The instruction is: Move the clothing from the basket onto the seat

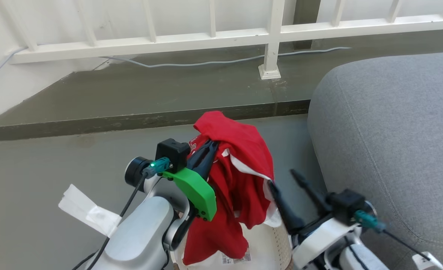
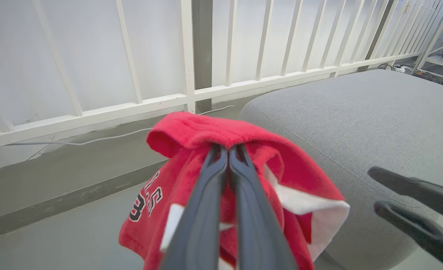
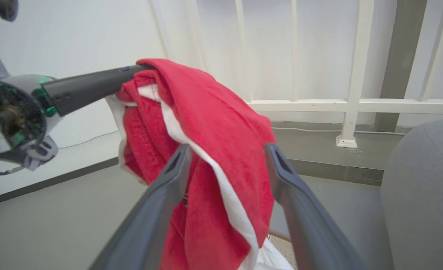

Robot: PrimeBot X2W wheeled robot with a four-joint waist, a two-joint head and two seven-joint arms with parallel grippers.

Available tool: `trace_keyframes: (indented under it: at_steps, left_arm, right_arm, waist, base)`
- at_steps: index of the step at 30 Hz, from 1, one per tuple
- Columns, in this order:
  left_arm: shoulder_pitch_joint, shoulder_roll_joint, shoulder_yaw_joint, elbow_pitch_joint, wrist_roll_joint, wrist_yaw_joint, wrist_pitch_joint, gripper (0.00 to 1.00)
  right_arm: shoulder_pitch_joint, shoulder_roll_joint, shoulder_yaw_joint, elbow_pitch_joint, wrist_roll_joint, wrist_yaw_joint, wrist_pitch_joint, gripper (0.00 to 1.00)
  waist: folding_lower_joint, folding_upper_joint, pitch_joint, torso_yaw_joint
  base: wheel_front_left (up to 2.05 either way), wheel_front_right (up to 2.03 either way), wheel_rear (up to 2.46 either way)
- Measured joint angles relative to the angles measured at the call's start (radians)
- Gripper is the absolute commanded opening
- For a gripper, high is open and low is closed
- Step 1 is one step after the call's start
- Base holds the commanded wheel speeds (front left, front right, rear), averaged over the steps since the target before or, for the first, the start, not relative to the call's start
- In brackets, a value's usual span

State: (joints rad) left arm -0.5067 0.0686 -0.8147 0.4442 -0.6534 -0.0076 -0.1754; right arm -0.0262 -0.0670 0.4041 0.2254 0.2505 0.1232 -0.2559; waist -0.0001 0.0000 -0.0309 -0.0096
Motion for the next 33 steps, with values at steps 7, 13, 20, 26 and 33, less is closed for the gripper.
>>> trace_keyframes:
  at_steps: [7, 13, 20, 26, 33]
  left_arm:
    - [0.000, -0.006, -0.046, -0.072, 0.009, -0.001, 0.031, 0.00]
    - [0.000, -0.011, -0.074, -0.119, 0.010, -0.001, 0.052, 0.00]
    - [0.000, -0.013, -0.111, -0.170, 0.010, -0.002, 0.073, 0.00]
    - [0.009, -0.013, -0.131, -0.207, 0.010, -0.002, 0.088, 0.00]
    - [0.016, -0.013, -0.146, -0.242, 0.010, -0.001, 0.108, 0.00]
  right_arm:
    - [-0.009, 0.003, 0.125, 0.001, 0.018, 0.000, 0.000, 1.00]
    - [-0.053, 0.004, 0.169, 0.021, 0.040, 0.000, 0.000, 1.00]
    - [-0.091, 0.004, 0.195, 0.068, 0.051, 0.000, 0.000, 1.00]
    - [-0.116, 0.004, 0.202, 0.113, 0.060, 0.000, 0.000, 0.51]
    - [-0.139, 0.005, 0.197, 0.142, 0.079, 0.000, 0.000, 0.00]
  waist:
    - [0.0000, 0.0000, -0.001, 0.011]
    - [0.0000, 0.0000, 0.000, 0.021]
    - [0.0000, 0.0000, 0.002, 0.030]
    - [0.0000, 0.0000, 0.004, 0.036]
    - [0.0000, 0.0000, 0.007, 0.041]
  base:
    - [0.00, 0.00, 0.00]
    - [0.00, 0.00, 0.00]
    - [0.00, 0.00, 0.00]
    - [0.00, 0.00, 0.00]
    - [0.00, 0.00, 0.00]
